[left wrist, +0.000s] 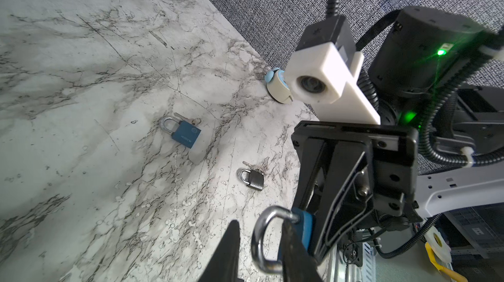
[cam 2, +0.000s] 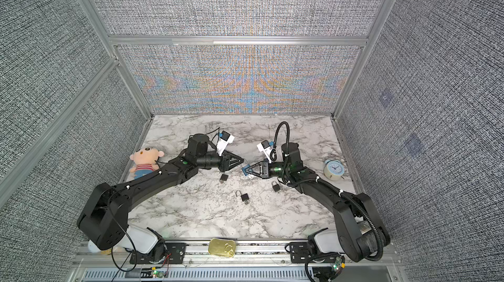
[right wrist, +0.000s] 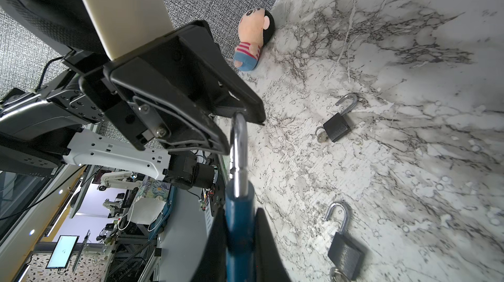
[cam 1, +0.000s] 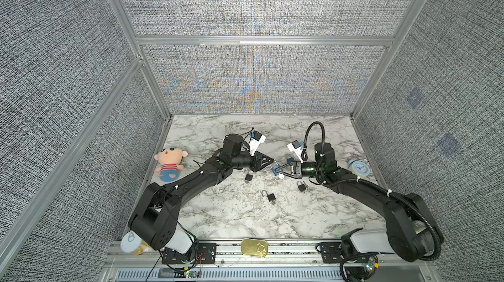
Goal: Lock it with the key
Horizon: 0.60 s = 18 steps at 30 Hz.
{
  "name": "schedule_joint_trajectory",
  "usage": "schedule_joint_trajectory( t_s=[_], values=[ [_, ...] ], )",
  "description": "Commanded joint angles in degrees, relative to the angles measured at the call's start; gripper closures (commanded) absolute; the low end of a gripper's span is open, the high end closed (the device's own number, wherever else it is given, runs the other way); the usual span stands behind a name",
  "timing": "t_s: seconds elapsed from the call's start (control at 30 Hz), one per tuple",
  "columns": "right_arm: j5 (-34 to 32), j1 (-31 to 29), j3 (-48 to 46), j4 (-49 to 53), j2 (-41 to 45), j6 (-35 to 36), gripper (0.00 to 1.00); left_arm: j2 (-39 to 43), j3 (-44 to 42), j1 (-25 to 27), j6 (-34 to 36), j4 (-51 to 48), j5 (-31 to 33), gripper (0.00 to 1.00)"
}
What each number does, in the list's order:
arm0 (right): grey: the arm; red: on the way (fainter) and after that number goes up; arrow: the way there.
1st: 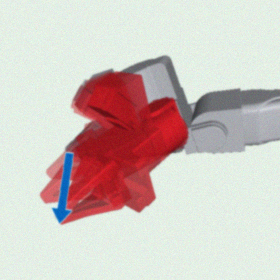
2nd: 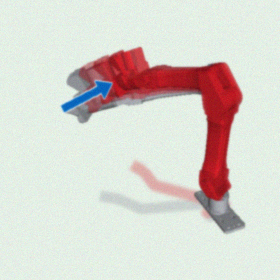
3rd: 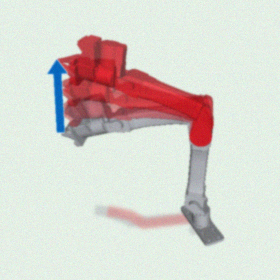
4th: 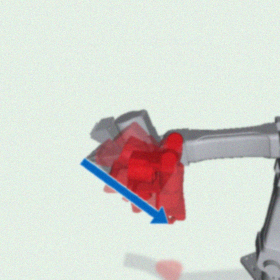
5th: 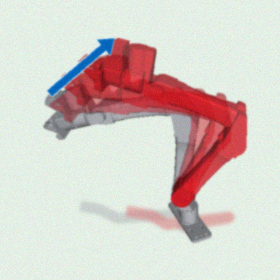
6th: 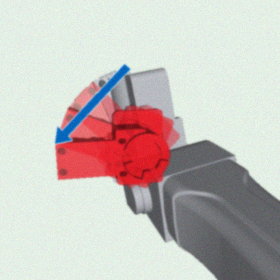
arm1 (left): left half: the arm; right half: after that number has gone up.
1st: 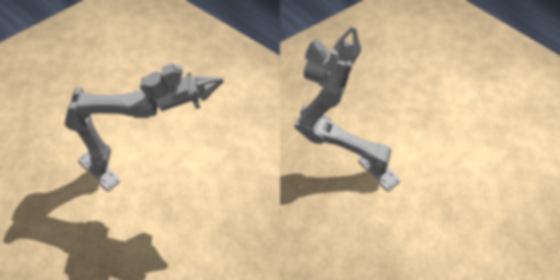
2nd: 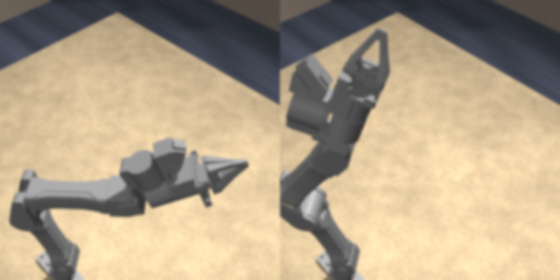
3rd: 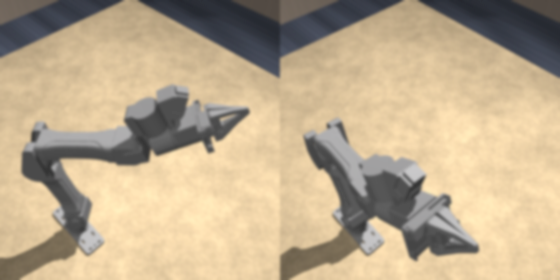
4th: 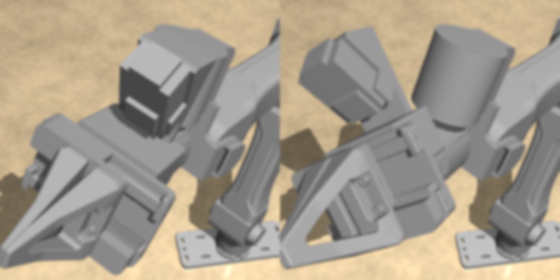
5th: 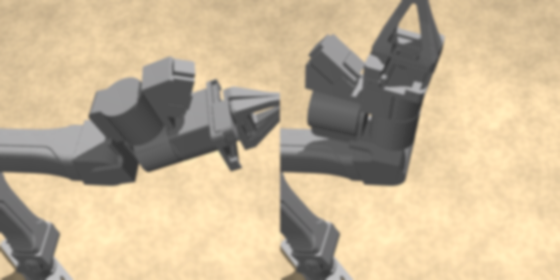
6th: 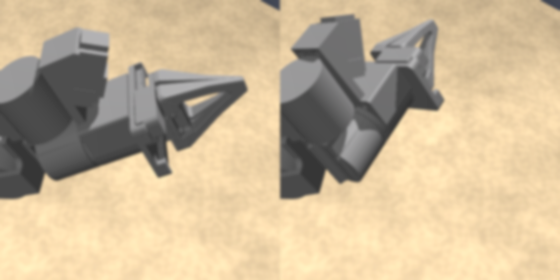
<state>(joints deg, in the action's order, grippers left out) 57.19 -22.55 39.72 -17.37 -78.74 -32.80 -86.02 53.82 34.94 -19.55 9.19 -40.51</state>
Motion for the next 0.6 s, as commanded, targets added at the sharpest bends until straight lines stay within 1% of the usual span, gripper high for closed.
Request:
schedule_joint_trajectory(
  t_s=[0.0, 0.33, 0.43, 0.57],
  values=[
    [0.7, 0.0, 0.2, -2.1, 0.0, 0.0, 1.0, -0.2, 0.1, 0.0, 0.0, 2.1, -0.7, 0.72],
    [0.7, -0.1, 0.2, -2.8, 0.0, -0.7, 1.0, -0.5, 0.0, 0.0, -0.2, 2.3, -1.1, 0.76],
    [0.8, -0.1, 0.2, -3.0, 0.1, -1.0, 1.0, -0.7, 0.0, 0.0, -0.2, 2.3, -1.1, 0.79],
    [1.0, -0.1, 0.3, -3.4, 0.4, -1.4, 1.0, -1.2, 0.0, 0.0, -0.2, 2.1, -1.4, 0.86]
  ],
)
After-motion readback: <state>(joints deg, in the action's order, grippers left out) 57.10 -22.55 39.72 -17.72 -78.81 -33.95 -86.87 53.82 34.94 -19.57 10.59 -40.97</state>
